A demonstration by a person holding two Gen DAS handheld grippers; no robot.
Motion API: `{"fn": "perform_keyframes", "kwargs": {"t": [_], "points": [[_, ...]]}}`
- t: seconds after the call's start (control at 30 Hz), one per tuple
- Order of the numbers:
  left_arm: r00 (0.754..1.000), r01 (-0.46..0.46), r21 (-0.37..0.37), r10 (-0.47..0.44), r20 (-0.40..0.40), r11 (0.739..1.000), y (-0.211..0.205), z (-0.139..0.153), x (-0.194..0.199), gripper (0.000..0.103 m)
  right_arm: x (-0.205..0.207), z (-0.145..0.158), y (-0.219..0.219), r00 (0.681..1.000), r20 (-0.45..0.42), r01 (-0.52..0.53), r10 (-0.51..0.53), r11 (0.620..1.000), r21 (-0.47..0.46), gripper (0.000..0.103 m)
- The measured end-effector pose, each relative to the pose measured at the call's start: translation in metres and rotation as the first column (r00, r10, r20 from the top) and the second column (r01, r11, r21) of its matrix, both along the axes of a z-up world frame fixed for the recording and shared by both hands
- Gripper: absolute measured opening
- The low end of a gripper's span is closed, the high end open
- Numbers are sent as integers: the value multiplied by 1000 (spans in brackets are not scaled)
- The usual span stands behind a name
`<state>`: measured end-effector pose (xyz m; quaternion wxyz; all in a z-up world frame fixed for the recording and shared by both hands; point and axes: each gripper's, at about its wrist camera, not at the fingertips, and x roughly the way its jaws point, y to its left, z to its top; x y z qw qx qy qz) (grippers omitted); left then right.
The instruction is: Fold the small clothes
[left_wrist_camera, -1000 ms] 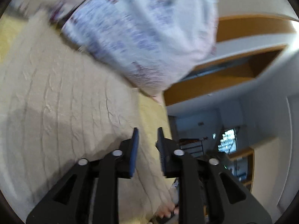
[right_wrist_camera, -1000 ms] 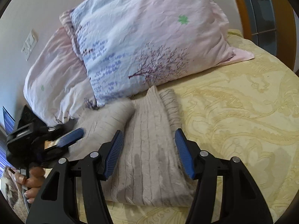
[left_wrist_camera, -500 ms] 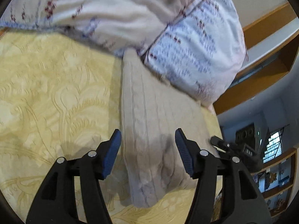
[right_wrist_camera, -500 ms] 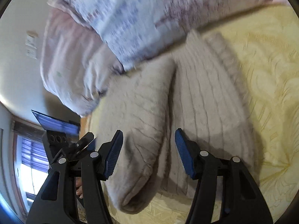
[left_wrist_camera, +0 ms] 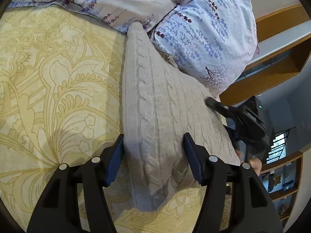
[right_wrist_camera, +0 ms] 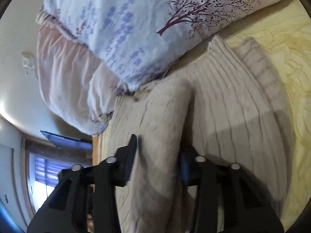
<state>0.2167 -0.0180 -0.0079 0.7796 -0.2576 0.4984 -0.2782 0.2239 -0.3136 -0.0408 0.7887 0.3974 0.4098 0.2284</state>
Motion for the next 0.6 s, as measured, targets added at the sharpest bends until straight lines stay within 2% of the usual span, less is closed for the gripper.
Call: {"fn": "perform_keyframes", "kwargs": {"t": [0.03,0.1,0.17,0.23,0.3,0.37,0.4,0.5,0.6], "points": [[1000,1,-3,-1,-2,1000,1,0,0,60,2,0,1,1000,13,17,-16,1000,-8,23],[1000,3,-14,-3,-12,1000,3,1,0,61,-1,9,6,997,67,37,-31,996,-76,18],[1000,0,-19,0,-13,1000,5,4,1,62,-15,34,24,979,201,74,-23,965,-251,17],[1000,-9,-23,9,-12,1000,7,6,1,63,-33,56,46,944,328,111,30,908,-403,17],[1000,-15,-23,15,-13,1000,10,8,1,63,-57,78,74,884,451,177,122,806,-565,17],[1000,-19,-24,19,-13,1000,11,9,1,63,-74,91,93,837,516,244,180,722,-647,16],[1000,-18,-25,18,-11,1000,11,9,0,64,-78,95,97,826,532,274,186,693,-667,16],[1000,-1,-36,1,3,999,9,14,-3,65,-79,102,88,818,554,333,154,657,-676,16],[999,26,-25,-25,19,999,2,18,-7,65,-80,101,69,827,549,356,121,642,-679,16]]}}
